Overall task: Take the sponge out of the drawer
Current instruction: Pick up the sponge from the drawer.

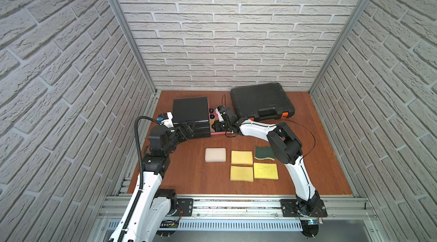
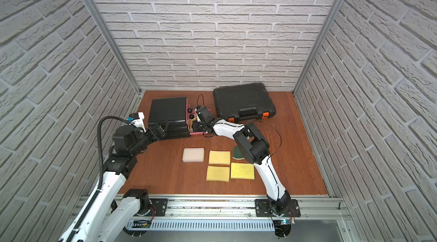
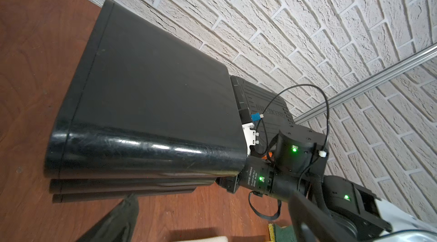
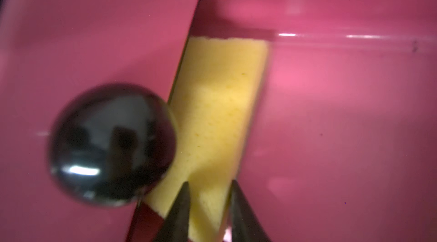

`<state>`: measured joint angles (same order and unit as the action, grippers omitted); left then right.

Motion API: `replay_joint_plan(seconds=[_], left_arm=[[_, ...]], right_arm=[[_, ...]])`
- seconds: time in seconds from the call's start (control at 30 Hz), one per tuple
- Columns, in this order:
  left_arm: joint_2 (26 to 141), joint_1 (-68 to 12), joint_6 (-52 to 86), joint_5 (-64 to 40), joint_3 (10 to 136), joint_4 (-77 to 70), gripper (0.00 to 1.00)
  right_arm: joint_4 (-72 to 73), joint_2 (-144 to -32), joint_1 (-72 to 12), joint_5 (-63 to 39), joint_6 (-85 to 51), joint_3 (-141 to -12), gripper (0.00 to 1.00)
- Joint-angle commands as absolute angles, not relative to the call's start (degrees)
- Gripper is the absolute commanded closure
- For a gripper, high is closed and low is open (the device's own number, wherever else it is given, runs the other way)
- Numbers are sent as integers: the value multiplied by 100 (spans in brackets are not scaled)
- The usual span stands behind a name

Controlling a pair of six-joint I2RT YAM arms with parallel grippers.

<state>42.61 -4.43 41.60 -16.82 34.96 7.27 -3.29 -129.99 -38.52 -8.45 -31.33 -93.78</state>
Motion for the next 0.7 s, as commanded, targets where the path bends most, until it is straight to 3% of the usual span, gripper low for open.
replay_joint_plan(seconds=[0.0,0.27,0.43,0.67], left_arm=[[4184,-403,4069,-1730,3463,460,2],[4173,-402,4082,-1749,3485,461,2],[4029,-404,4121,-1884,3654,534,2],[3989,-417,4287,-2175,4095,671,2]], right_arm=[[-331,-13009,-3878,-699,-3147,-9439,97],[101,-11915,-3810,-452,-2822,-8560,97],[-852,-11431,-3797,-140,-2414,-8719,97],[-2122,-10688,-3796,1082,-2050,-8580,97]])
